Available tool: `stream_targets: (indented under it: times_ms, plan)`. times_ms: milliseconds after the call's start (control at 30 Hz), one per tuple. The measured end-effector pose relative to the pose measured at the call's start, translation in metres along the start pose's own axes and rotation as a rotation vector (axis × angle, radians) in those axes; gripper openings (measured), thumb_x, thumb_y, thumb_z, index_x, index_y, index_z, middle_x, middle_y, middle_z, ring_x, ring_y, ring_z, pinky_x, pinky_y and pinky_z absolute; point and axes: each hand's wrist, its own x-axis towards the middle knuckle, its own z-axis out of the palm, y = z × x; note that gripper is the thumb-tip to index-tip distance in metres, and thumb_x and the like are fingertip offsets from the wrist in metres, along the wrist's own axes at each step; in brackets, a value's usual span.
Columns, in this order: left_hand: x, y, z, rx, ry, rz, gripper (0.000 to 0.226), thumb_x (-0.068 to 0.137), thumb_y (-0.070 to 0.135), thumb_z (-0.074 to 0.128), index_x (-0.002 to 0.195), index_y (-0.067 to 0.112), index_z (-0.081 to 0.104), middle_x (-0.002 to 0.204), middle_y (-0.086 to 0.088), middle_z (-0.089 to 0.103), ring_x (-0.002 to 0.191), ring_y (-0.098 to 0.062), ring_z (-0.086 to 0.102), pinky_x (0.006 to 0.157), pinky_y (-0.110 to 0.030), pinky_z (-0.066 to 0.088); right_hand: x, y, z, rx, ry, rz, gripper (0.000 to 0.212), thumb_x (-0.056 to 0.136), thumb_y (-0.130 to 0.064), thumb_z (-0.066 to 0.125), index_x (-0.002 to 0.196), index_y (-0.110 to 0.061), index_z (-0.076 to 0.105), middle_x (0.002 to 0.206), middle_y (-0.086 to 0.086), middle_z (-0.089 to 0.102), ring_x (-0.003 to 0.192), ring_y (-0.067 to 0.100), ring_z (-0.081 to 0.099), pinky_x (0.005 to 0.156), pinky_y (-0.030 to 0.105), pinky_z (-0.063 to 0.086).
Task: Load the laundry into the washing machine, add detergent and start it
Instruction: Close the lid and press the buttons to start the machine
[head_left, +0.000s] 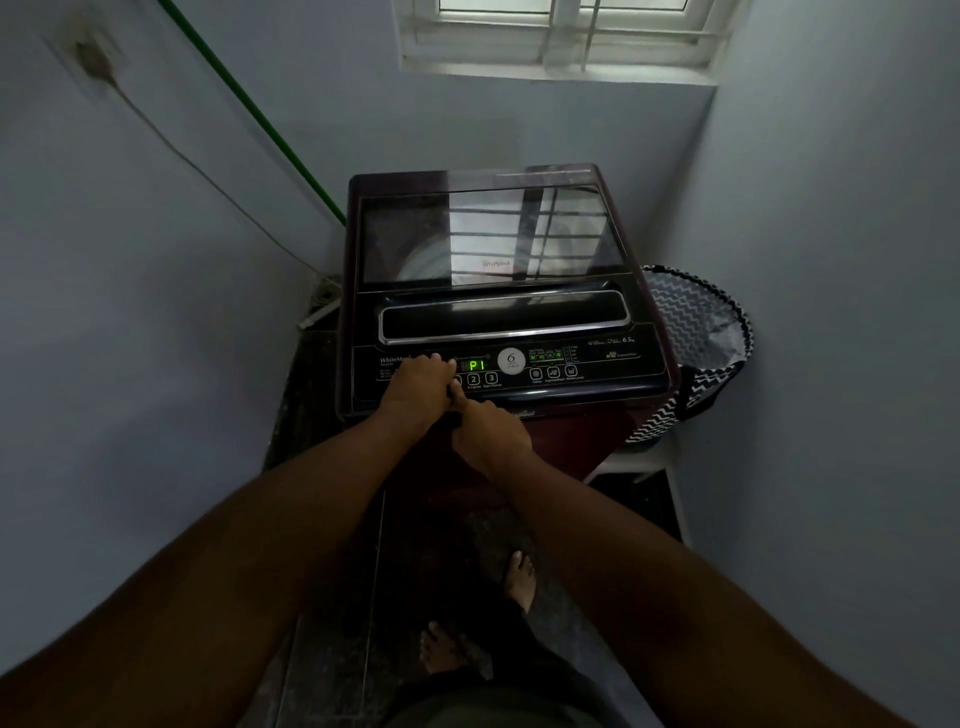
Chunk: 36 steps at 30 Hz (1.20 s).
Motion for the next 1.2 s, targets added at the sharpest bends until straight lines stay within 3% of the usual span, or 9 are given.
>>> stream_targets:
  times_ms: [100,300,433,533,700,933,1033,1100,1200]
  plan:
    - [-0.002,0.000,0.001,-0.024,-0.002,-0.017,0.051,0.098,0.040,0.049,0.144,0.017,0.040,0.131,-0.008,0.053,0.114,-0.026,0.056,0.093,-0.037,0.047,-0.001,0.001,0.000,0.000,0.000,0.002,0.079,0.089,-0.017,0.047,0.155,-0.034,0.008,0.099,0.010,0.064,0.082,0.027,0.062,0.076,0.044,0.054]
    - [-0.007,0.009,0.000,-0.053,0.081,-0.051,0.047,0.093,0.033,0.059,0.136,0.017,0.049,0.129,-0.005,0.054,0.115,-0.024,0.055,0.086,-0.036,0.049,-0.010,0.000,0.005,-0.017,0.033,0.016,0.084,0.091,-0.017,0.050,0.155,-0.032,-0.001,0.094,0.012,0.062,0.073,0.026,0.057,0.067,0.039,0.051]
    - [-0.003,0.013,-0.002,-0.144,0.084,-0.022,0.070,0.086,0.040,0.069,0.147,0.019,0.039,0.154,-0.002,0.038,0.144,-0.027,0.032,0.102,-0.042,0.045,-0.006,0.007,0.001,-0.063,0.134,0.054,0.080,0.093,-0.019,0.049,0.156,-0.025,0.001,0.099,0.013,0.064,0.082,0.029,0.063,0.071,0.041,0.054]
    - [0.003,0.012,0.000,-0.175,0.041,-0.033,0.086,0.081,0.048,0.073,0.151,0.020,0.032,0.159,-0.002,0.028,0.147,-0.028,0.025,0.106,-0.045,0.042,-0.005,0.010,-0.003,-0.104,0.135,0.078,0.078,0.092,-0.020,0.050,0.156,-0.023,0.004,0.101,0.012,0.065,0.083,0.027,0.064,0.067,0.036,0.048]
    - [0.006,0.006,0.008,-0.223,0.008,-0.009,0.085,0.085,0.049,0.068,0.153,0.020,0.027,0.161,-0.002,0.024,0.150,-0.026,0.018,0.113,-0.046,0.033,-0.004,0.013,0.002,-0.131,0.128,0.088,0.079,0.093,-0.020,0.050,0.156,-0.024,0.002,0.096,0.011,0.065,0.072,0.022,0.057,0.059,0.032,0.040]
    - [0.013,0.007,-0.004,-0.144,-0.061,0.012,0.087,0.082,0.049,0.071,0.152,0.017,0.030,0.158,-0.004,0.032,0.146,-0.030,0.026,0.114,-0.045,0.033,0.016,0.014,-0.011,-0.125,0.142,0.030,0.055,0.097,-0.025,0.046,0.149,-0.017,0.030,0.101,0.012,0.067,0.087,0.031,0.065,0.072,0.041,0.052]
    - [0.013,0.007,-0.003,-0.118,-0.066,0.019,0.087,0.082,0.049,0.070,0.152,0.017,0.029,0.158,-0.004,0.031,0.146,-0.029,0.027,0.113,-0.046,0.035,0.022,0.012,-0.016,-0.059,0.156,0.032,0.033,0.095,-0.035,0.053,0.122,-0.015,0.053,0.089,0.008,0.066,0.077,0.029,0.066,0.070,0.043,0.056]
    - [0.014,0.007,-0.003,-0.095,-0.069,0.022,0.087,0.082,0.049,0.070,0.152,0.017,0.030,0.157,-0.004,0.032,0.145,-0.029,0.028,0.112,-0.045,0.035,0.023,0.011,-0.017,-0.051,0.150,0.031,0.027,0.094,-0.038,0.056,0.110,-0.015,0.056,0.085,0.006,0.065,0.073,0.027,0.065,0.069,0.044,0.057]
    - [0.017,0.009,-0.004,-0.069,-0.079,0.020,0.088,0.081,0.050,0.072,0.152,0.016,0.031,0.155,-0.006,0.035,0.142,-0.030,0.032,0.111,-0.043,0.036,0.018,0.011,-0.015,-0.103,0.154,0.029,0.040,0.097,-0.028,0.050,0.135,-0.018,0.047,0.092,0.008,0.066,0.079,0.029,0.066,0.070,0.040,0.055]
